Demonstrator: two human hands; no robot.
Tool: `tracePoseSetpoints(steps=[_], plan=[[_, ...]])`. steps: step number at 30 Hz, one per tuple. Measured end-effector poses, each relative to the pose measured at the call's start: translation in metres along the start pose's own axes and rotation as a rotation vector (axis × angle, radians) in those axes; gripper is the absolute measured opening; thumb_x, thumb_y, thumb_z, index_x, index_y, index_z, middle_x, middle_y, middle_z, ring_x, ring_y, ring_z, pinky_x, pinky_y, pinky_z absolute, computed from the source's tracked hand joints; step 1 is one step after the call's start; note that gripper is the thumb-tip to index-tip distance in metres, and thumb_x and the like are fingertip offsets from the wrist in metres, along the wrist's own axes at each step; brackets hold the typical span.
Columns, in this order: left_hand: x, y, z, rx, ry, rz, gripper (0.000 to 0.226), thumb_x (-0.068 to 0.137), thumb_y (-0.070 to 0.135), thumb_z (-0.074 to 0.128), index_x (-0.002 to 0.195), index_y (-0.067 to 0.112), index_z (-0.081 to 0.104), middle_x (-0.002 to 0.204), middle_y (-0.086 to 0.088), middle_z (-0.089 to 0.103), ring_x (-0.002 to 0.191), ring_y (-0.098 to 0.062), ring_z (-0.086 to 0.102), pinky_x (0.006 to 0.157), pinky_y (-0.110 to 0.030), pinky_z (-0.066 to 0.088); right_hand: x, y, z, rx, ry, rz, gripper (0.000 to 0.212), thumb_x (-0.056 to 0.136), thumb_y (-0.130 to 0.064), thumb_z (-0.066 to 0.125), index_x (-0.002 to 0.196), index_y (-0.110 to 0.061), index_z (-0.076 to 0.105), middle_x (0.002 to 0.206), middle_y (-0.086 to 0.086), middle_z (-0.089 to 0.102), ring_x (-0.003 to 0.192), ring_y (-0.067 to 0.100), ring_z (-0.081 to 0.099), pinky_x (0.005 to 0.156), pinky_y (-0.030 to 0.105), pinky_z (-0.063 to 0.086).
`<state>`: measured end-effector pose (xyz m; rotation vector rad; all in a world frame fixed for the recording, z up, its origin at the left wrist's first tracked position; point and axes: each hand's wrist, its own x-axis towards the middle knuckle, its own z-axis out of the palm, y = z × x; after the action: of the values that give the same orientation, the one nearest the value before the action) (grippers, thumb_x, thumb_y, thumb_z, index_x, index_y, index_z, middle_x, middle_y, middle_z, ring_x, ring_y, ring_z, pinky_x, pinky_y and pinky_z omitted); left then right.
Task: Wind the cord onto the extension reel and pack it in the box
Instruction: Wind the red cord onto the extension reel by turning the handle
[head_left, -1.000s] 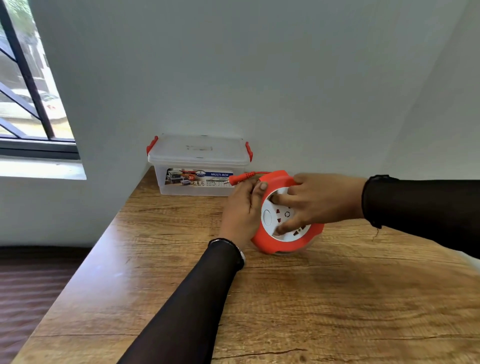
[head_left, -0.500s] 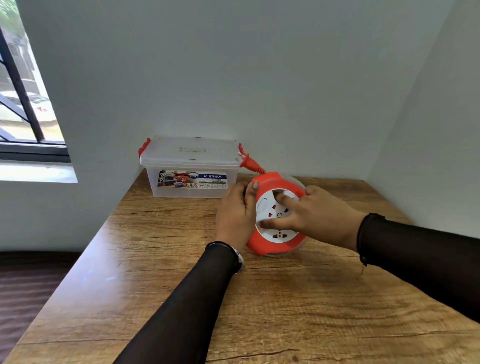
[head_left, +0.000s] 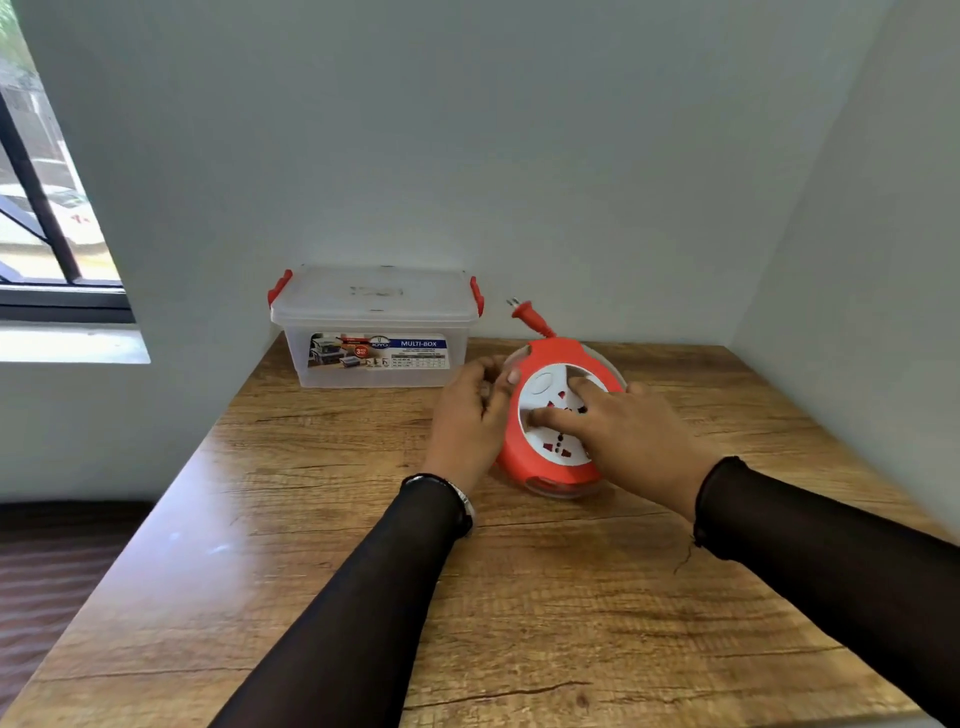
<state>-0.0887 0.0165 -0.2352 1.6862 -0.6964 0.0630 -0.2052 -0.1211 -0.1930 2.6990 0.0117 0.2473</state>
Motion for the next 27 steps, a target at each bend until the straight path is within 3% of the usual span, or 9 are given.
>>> tracePoseSetpoints(steps=[3, 6, 9, 12, 18, 20, 22, 25, 27], plan=[[0.003, -0.011, 0.004, 0.123, -0.042, -0.001, 0.038, 0.093, 0.034, 0.056, 0.124, 0.012, 0.056, 0.120, -0.008, 0.063, 0.104, -0.020, 0.061, 0.093, -0.042, 0.051, 0.003, 0.012, 0.011, 0.150, 0.013, 0.120, 0.052, 0.091, -0.027, 0.049, 0.132, -0.051, 0.029, 0.125, 0.004, 0.049, 0.109, 0.027, 0.054, 0.072, 0.035, 0.044], [0.010, -0.023, 0.004, 0.250, -0.036, -0.046, 0.035, 0.090, 0.025, 0.062, 0.123, 0.013, 0.058, 0.124, -0.006, 0.059, 0.092, -0.013, 0.057, 0.090, -0.029, 0.048, 0.014, 0.031, 0.021, 0.250, -0.019, 0.194, 0.058, 0.086, -0.012, 0.045, 0.128, -0.051, 0.040, 0.117, 0.001, 0.054, 0.105, 0.024, 0.055, 0.059, 0.028, 0.032], [0.016, -0.034, 0.001, 0.371, -0.034, -0.077, 0.032, 0.088, 0.024, 0.064, 0.119, 0.017, 0.060, 0.121, -0.003, 0.060, 0.092, -0.010, 0.054, 0.085, -0.025, 0.046, 0.032, 0.051, 0.030, 0.349, -0.146, 0.230, 0.065, 0.083, -0.004, 0.043, 0.127, -0.052, 0.043, 0.127, 0.000, 0.055, 0.104, 0.024, 0.054, 0.057, 0.024, 0.031], [0.030, -0.038, -0.001, 0.425, -0.059, -0.084, 0.025, 0.087, 0.021, 0.065, 0.112, 0.018, 0.063, 0.116, -0.001, 0.059, 0.088, -0.008, 0.052, 0.080, -0.021, 0.041, 0.053, 0.069, 0.034, 0.397, -0.278, 0.216, 0.068, 0.080, -0.002, 0.043, 0.124, -0.054, 0.046, 0.131, 0.001, 0.054, 0.075, 0.014, 0.045, 0.049, 0.024, 0.026], [0.044, -0.044, -0.003, 0.488, -0.022, -0.100, 0.011, 0.084, 0.023, 0.066, 0.095, 0.024, 0.066, 0.093, 0.007, 0.060, 0.072, -0.003, 0.054, 0.068, -0.023, 0.043, 0.076, 0.084, 0.042, 0.321, -0.458, 0.082, 0.067, 0.083, -0.010, 0.043, 0.133, -0.054, 0.034, 0.129, -0.001, 0.056, 0.068, 0.011, 0.037, 0.046, 0.023, 0.021], [0.038, -0.041, -0.005, 0.453, 0.061, -0.123, 0.006, 0.083, 0.020, 0.068, 0.088, 0.023, 0.067, 0.083, 0.007, 0.064, 0.066, -0.004, 0.056, 0.060, -0.020, 0.041, 0.075, 0.084, 0.040, 0.350, -0.499, 0.068, 0.066, 0.083, -0.010, 0.044, 0.135, -0.050, 0.031, 0.130, -0.001, 0.054, 0.074, 0.014, 0.045, 0.046, 0.023, 0.020], [0.036, -0.037, -0.006, 0.449, 0.115, -0.158, 0.004, 0.082, 0.018, 0.069, 0.082, 0.022, 0.066, 0.072, 0.005, 0.064, 0.060, -0.008, 0.057, 0.055, -0.019, 0.038, 0.077, 0.083, 0.033, 0.416, -0.555, 0.113, 0.062, 0.084, -0.009, 0.044, 0.133, -0.043, 0.030, 0.118, 0.002, 0.056, 0.061, 0.010, 0.042, 0.044, 0.026, 0.020], [0.037, -0.029, -0.003, 0.597, 0.008, -0.233, 0.005, 0.082, 0.025, 0.067, 0.082, 0.023, 0.063, 0.077, 0.004, 0.065, 0.067, -0.020, 0.062, 0.058, -0.024, 0.039, 0.085, 0.081, 0.018, 0.448, -0.625, 0.166, 0.055, 0.087, -0.013, 0.045, 0.137, -0.025, 0.026, 0.102, 0.007, 0.059, 0.054, 0.011, 0.037, 0.043, 0.030, 0.022], [0.043, -0.021, 0.000, 0.697, -0.107, -0.274, 0.008, 0.084, 0.029, 0.063, 0.086, 0.022, 0.059, 0.091, 0.003, 0.064, 0.080, -0.023, 0.063, 0.061, -0.025, 0.036, 0.090, 0.080, 0.003, 0.450, -0.664, 0.157, 0.056, 0.090, -0.020, 0.046, 0.141, -0.018, 0.024, 0.109, 0.009, 0.060, 0.061, 0.016, 0.042, 0.044, 0.028, 0.022]])
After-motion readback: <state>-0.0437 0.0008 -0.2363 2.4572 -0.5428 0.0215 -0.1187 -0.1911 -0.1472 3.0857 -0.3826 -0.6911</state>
